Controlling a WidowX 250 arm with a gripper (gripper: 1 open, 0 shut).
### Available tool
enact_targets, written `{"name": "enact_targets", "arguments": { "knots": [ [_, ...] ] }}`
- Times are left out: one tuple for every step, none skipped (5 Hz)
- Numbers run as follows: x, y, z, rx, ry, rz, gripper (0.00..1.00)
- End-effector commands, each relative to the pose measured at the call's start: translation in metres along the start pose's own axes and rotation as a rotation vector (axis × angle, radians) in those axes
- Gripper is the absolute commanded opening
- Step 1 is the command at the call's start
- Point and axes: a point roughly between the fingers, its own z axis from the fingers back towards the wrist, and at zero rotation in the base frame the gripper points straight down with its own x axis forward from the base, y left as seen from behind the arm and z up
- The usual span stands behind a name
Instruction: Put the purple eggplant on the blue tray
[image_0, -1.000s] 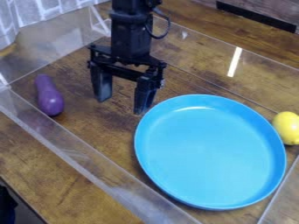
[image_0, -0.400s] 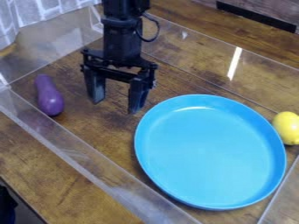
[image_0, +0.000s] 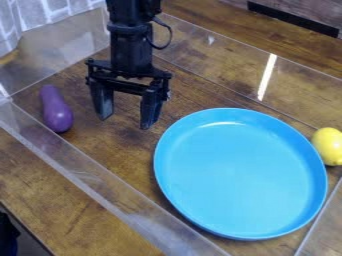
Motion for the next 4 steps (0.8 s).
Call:
{"name": "enact_targets", "arguments": {
  "knots": [
    [0.005,0.008,0.006,-0.013,-0.036,0.033,1.00],
    [0.007,0.012,0.005,-0.013,-0.043,0.039,1.00],
    [0.010,0.017,0.003,-0.013,-0.050,0.044,1.00],
    [0.012,0.021,0.002,-0.012,-0.057,0.049,1.00]
  ]
}}
